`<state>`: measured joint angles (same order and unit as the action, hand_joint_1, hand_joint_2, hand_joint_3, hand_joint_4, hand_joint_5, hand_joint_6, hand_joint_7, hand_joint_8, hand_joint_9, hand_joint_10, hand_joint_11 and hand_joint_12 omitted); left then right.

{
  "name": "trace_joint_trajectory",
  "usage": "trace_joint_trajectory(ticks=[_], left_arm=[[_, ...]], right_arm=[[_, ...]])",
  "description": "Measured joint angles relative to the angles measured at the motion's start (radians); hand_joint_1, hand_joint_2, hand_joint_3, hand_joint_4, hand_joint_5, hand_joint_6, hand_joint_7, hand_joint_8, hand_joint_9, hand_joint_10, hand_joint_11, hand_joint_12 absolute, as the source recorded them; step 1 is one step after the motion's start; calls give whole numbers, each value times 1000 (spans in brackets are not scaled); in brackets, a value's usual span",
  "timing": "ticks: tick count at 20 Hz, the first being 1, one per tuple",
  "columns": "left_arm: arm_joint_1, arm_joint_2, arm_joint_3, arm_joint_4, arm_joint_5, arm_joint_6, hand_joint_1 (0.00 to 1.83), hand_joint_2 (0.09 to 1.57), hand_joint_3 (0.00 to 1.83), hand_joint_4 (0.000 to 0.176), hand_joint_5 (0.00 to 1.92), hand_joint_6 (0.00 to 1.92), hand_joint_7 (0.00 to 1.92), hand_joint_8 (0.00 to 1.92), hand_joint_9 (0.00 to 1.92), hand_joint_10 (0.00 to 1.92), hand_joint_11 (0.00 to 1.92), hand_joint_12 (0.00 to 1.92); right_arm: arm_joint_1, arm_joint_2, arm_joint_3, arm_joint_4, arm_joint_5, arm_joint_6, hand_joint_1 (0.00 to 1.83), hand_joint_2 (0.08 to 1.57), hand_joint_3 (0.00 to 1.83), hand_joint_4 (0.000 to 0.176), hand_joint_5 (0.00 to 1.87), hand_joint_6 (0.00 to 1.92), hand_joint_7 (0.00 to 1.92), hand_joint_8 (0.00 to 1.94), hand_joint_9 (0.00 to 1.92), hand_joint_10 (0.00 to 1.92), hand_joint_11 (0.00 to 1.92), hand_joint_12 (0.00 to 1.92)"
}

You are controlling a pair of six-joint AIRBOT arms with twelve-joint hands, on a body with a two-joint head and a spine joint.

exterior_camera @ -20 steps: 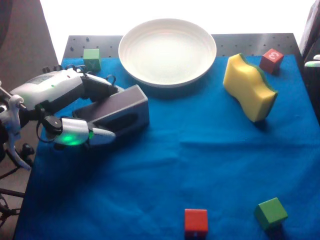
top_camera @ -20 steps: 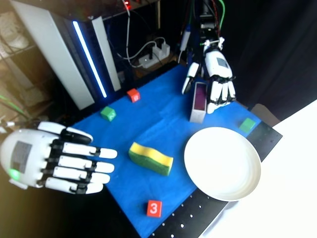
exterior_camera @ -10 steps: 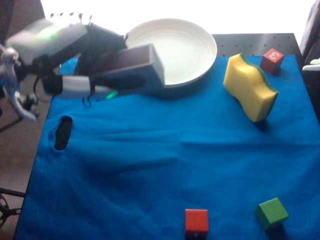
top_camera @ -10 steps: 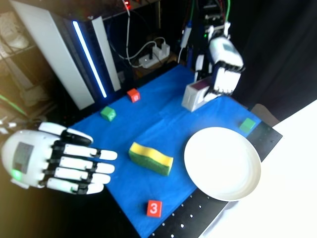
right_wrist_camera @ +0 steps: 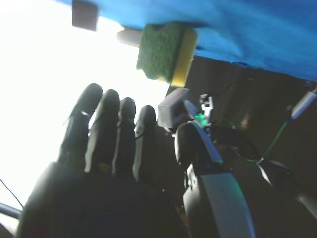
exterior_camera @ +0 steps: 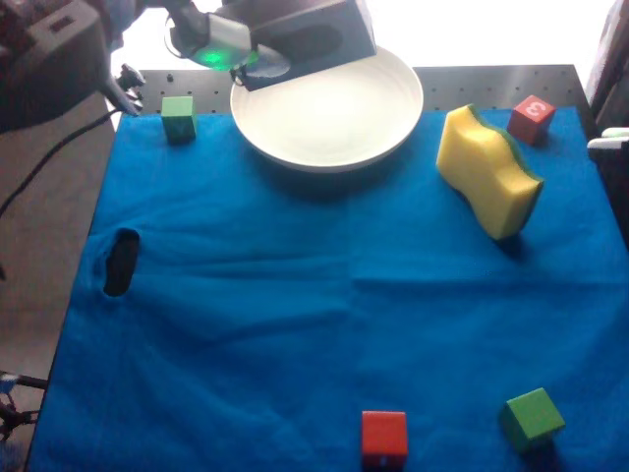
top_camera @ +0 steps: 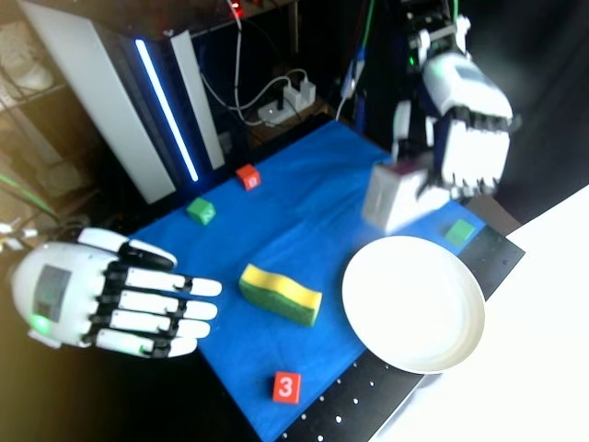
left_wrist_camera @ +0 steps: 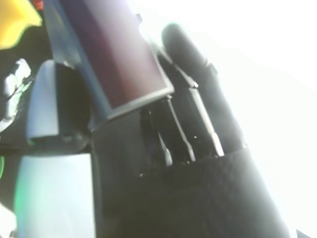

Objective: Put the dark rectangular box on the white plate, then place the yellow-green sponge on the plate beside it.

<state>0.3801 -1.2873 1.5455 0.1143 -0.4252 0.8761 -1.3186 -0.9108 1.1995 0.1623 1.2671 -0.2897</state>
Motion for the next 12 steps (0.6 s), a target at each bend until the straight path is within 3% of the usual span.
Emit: trace_joint_trajectory(ticks=[1, 2, 3, 4, 5, 6, 7, 8, 9, 10, 11, 12], left_arm=[[-11, -39, 50, -11, 33, 0, 1379, 1073, 3, 0, 921, 1025, 1088, 779, 1064, 1018, 847, 1325], [-17, -66, 87, -11, 55, 0, 1383, 1087, 1, 0, 911, 1030, 1070, 823, 990, 1096, 691, 1300], [-28, -103, 137, -13, 90, 0, 1387, 1084, 0, 0, 894, 1005, 1089, 792, 1022, 1072, 758, 1219], [-35, -148, 196, -14, 127, 0, 1389, 1084, 1, 0, 883, 981, 1064, 818, 1051, 1066, 862, 1178], [-39, -184, 243, -17, 159, 0, 1303, 1072, 0, 0, 972, 849, 1151, 838, 1124, 879, 949, 1257], [-39, -215, 280, -21, 190, 1, 1283, 1075, 2, 0, 981, 823, 1137, 907, 1138, 821, 949, 1295], [-39, -243, 309, -22, 231, 0, 1365, 1088, 8, 0, 949, 820, 1069, 969, 986, 1146, 623, 1438], [-38, -255, 321, -22, 254, -1, 1376, 1110, 2, 0, 939, 835, 1033, 1050, 882, 1272, 360, 1464], [-38, -267, 334, -21, 278, 0, 1285, 1118, 3, 0, 927, 870, 1020, 1136, 836, 1117, 310, 1398], [-38, -272, 344, -22, 287, 0, 1256, 1130, 1, 0, 880, 963, 1020, 1130, 824, 951, 61, 1221], [-39, -279, 362, -24, 294, 0, 1350, 1133, 2, 0, 831, 1014, 995, 1147, 874, 1158, 58, 1148], [-39, -282, 374, -24, 298, 0, 1255, 1151, 1, 0, 818, 1073, 988, 1157, 806, 967, 11, 1045]], right_arm=[[0, 0, 3, 6, 0, 1, 740, 1343, 0, 13, 492, 1, 409, 0, 385, 0, 61, 843], [0, 0, 4, 5, 1, 1, 765, 1336, 0, 13, 501, 3, 422, 4, 390, 2, 51, 849], [0, -5, 6, 5, 5, 3, 800, 1340, 0, 0, 504, 1, 420, 1, 375, 0, 58, 817], [0, -13, 10, 5, 6, 4, 796, 1341, 0, 7, 511, 0, 438, 0, 392, 1, 99, 763], [0, -19, 11, 5, 5, 6, 788, 1338, 0, 2, 519, 0, 458, 0, 425, 3, 162, 712], [0, -29, 16, 1, 6, 19, 783, 1323, 0, 0, 534, 0, 511, 1, 493, 5, 265, 642], [0, -39, 27, -6, 6, 34, 812, 1308, 1, 0, 546, 0, 533, 0, 517, 1, 325, 564], [0, -44, 34, -10, 3, 44, 819, 1304, 1, 0, 552, 1, 535, 0, 505, 0, 324, 541], [0, -47, 38, -8, -2, 49, 826, 1307, 2, 0, 549, 0, 510, 0, 474, 0, 306, 529], [3, -47, 40, -7, -1, 50, 804, 1315, 5, 0, 543, 0, 505, 0, 467, 0, 294, 524], [3, -47, 40, -5, 1, 50, 785, 1326, 7, 0, 539, 0, 507, 1, 473, 2, 296, 523], [3, -47, 41, -6, 4, 50, 781, 1333, 8, 0, 532, 0, 502, 0, 466, 0, 285, 517]])
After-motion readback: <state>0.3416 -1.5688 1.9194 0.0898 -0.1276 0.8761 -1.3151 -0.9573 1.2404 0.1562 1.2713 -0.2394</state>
